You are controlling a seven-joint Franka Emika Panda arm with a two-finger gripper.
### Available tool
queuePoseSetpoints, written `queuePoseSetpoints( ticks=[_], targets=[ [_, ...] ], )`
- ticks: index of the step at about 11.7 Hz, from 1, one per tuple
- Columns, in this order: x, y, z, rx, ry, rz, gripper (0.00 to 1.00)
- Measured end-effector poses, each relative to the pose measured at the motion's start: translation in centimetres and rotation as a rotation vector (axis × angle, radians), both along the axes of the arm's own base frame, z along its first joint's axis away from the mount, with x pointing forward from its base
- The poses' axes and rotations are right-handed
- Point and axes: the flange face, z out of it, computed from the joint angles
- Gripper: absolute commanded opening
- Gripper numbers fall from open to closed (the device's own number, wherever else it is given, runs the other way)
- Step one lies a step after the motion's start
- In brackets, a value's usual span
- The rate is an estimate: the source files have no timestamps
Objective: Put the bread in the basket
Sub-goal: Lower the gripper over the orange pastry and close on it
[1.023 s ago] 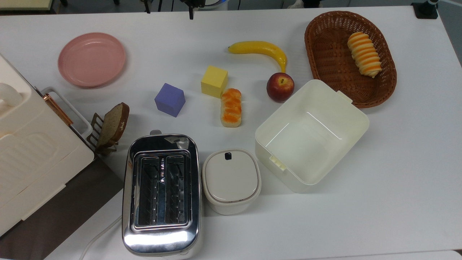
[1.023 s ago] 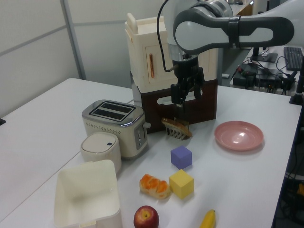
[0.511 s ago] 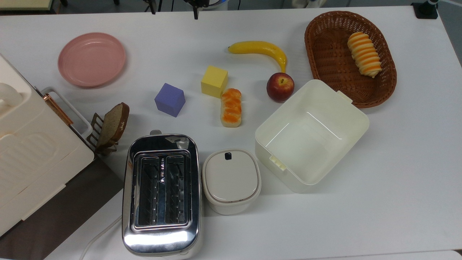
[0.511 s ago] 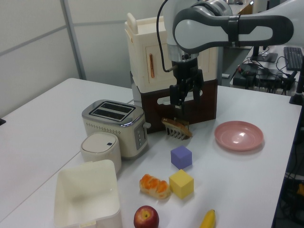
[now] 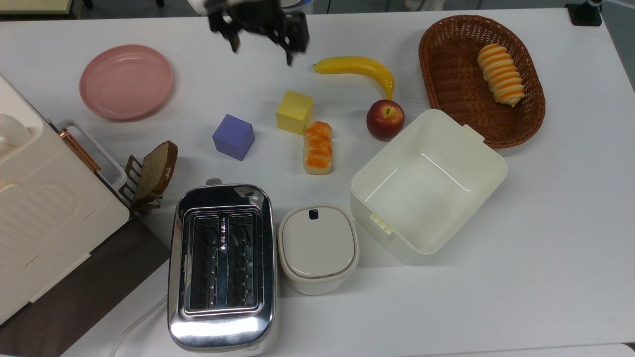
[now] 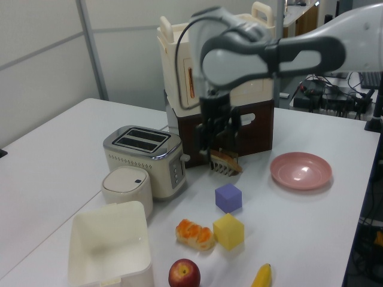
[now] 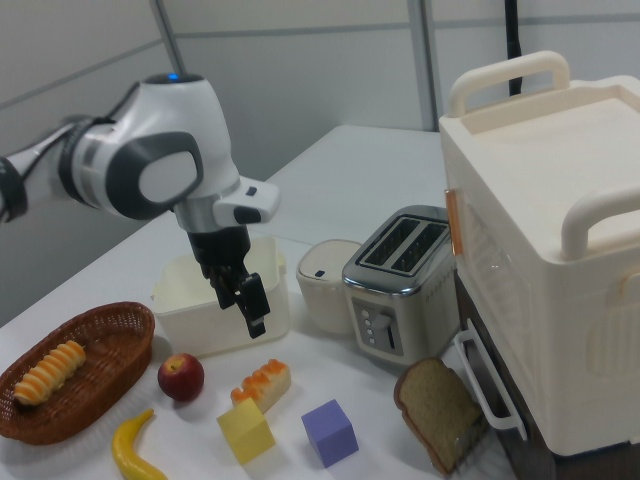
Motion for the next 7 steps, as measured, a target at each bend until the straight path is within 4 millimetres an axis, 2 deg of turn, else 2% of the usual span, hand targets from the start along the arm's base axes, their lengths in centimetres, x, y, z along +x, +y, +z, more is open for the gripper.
queuePoseSetpoints(
  ticks=[3, 7],
  targets=[
    [2.4, 2.7, -4.0, -0.007, -0.017, -0.025, 1.0],
    [5.0, 6.1, -11.1, -0.021, -0.002, -0.009, 1.0]
  ],
)
